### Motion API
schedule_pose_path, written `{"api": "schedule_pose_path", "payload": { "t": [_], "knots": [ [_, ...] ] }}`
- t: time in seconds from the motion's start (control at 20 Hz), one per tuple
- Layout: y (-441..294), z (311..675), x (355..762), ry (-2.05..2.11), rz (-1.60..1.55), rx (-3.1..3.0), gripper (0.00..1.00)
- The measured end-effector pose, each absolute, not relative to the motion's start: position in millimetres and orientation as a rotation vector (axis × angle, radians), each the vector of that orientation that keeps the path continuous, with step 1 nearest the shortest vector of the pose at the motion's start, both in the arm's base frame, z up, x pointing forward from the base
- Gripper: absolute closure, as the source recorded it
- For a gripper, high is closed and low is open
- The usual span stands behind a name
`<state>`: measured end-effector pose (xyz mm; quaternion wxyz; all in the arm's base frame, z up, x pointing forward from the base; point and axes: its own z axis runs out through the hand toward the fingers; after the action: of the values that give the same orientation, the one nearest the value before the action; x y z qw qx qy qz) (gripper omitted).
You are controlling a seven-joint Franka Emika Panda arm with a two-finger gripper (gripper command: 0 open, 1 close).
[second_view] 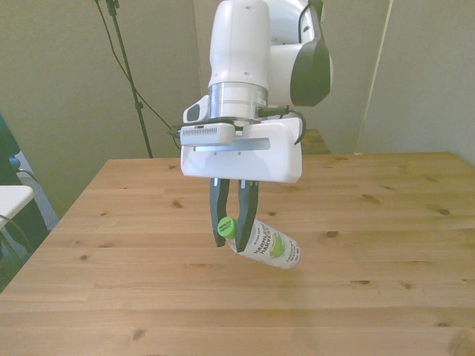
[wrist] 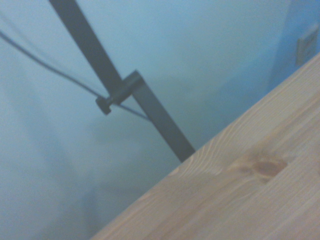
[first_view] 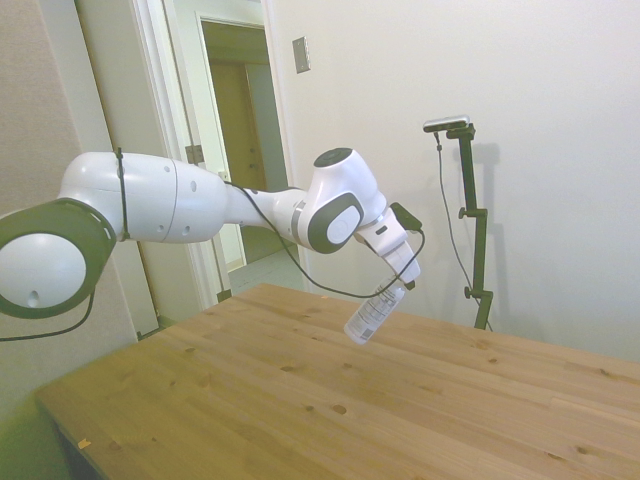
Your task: Stand the water bottle
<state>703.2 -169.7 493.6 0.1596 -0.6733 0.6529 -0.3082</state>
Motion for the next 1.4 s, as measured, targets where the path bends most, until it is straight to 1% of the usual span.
{"api": "schedule_pose_path", "payload": {
  "t": [0.2, 0.25, 0.5, 0.6, 0.7, 0.85, 1.0, 1.15, 1.4],
  "knots": [
    [-157, 479, 674, 1.832, -1.135, -1.819, 1.00],
    [-152, 465, 646, 1.851, -1.151, -1.820, 1.00],
    [-155, 480, 639, 1.846, -1.293, -1.710, 1.00],
    [-157, 478, 641, 1.840, -1.371, -1.673, 1.00],
    [-154, 470, 646, 1.839, -1.446, -1.656, 1.00],
    [-128, 452, 649, 1.842, -1.541, -1.681, 1.00],
    [-99, 439, 633, 1.849, -1.592, -1.667, 1.00],
    [-88, 422, 620, 1.865, -1.607, -1.666, 1.00],
    [-95, 419, 615, 1.869, -1.628, -1.660, 1.00]
  ]
}}
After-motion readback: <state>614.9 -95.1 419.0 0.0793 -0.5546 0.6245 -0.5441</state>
